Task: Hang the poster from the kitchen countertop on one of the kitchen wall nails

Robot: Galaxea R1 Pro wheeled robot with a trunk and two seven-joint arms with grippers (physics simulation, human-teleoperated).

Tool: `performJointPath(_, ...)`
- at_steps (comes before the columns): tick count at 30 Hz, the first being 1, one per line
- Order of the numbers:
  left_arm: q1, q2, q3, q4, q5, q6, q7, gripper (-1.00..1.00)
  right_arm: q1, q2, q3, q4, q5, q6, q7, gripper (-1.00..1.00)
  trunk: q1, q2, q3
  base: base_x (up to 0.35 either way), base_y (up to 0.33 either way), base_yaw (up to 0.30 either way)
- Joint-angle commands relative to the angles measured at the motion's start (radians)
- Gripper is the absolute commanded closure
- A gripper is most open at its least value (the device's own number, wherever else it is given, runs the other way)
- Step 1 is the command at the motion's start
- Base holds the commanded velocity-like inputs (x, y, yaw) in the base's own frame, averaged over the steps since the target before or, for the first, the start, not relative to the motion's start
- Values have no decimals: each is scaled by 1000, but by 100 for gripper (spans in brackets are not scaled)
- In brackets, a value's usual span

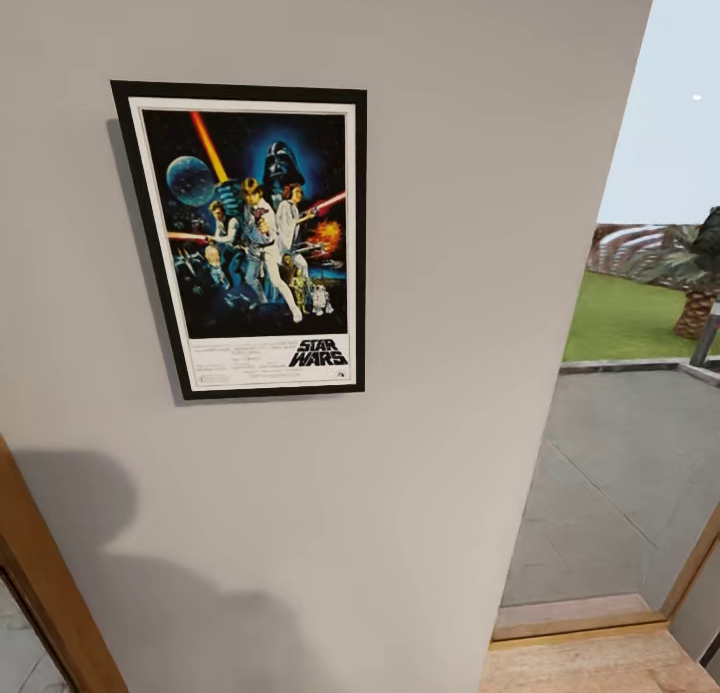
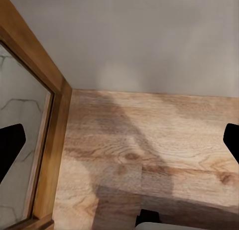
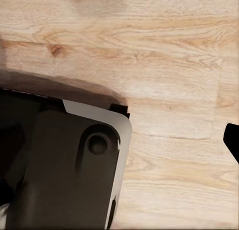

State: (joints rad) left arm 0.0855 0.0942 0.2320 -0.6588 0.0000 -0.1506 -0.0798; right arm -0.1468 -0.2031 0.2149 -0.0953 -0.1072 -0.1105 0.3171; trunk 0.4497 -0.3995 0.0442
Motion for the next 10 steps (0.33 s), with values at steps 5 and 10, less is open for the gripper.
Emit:
performJointPath(5,0,-1,4,0,0,-1,-8,-100,0,-1,9,10,-10,-3,2,-100,0,0,0,0,0,0)
performJointPath(10,0,-1,2,1,-1,-1,-8,-100,0,-1,9,12,-9,-3,2,-100,0,0,0,0,0,0)
